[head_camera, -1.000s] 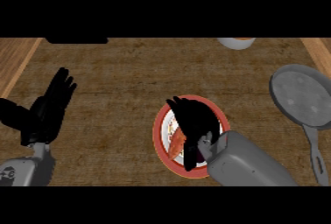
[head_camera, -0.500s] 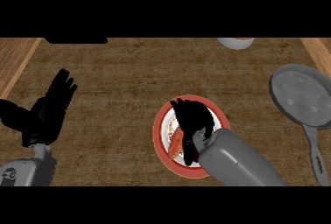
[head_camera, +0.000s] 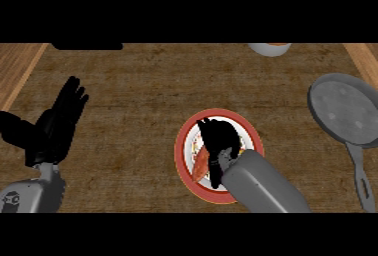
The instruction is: Pick the sweet potato from the plate and place it in the pan
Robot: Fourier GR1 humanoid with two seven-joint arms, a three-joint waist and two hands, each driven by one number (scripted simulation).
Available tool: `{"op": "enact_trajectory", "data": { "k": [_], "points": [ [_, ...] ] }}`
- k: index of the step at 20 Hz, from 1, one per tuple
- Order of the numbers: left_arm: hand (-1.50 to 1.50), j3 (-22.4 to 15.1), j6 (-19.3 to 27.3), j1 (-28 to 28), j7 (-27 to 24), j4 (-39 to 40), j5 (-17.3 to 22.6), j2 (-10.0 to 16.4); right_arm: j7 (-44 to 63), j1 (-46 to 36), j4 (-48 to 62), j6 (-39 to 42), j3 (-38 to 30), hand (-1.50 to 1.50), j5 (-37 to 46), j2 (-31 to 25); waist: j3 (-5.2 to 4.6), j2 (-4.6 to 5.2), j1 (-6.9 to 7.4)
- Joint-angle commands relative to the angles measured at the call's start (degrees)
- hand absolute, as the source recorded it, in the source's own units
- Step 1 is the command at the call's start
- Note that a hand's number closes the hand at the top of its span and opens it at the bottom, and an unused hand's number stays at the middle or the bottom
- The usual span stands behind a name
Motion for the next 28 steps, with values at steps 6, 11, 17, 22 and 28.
{"op": "enact_trajectory", "data": {
  "k": [6,11,17,22,28],
  "points": [
    [0.0,1.27,-2.11,0.91,-2.9,2.62,-0.28,-1.02,-9.87,1.11,9.67,-6.28,-3.71,-1.5,5.99,2.56,0.0,0.06,-0.02],
    [0.0,0.98,-1.36,3.5,2.96,-6.45,-0.64,-0.31,-6.0,0.35,10.23,-7.79,1.05,-1.5,0.78,3.41,0.01,-0.04,0.5],
    [0.0,1.67,-1.96,-1.54,-2.1,3.78,-1.18,-2.2,-16.24,-3.87,18.36,-13.14,2.44,1.5,2.25,3.41,0.0,0.16,0.27],
    [0.0,2.54,-2.57,2.0,1.92,-3.35,-0.48,-0.95,-19.04,-2.13,17.2,-13.67,0.29,1.5,4.33,3.4,0.0,-0.03,0.08],
    [0.0,0.89,-1.42,0.57,1.18,-2.28,-2.02,-3.21,-17.21,-4.26,20.22,-23.01,4.57,1.5,-1.11,3.4,0.02,0.08,0.7]
  ]
}}
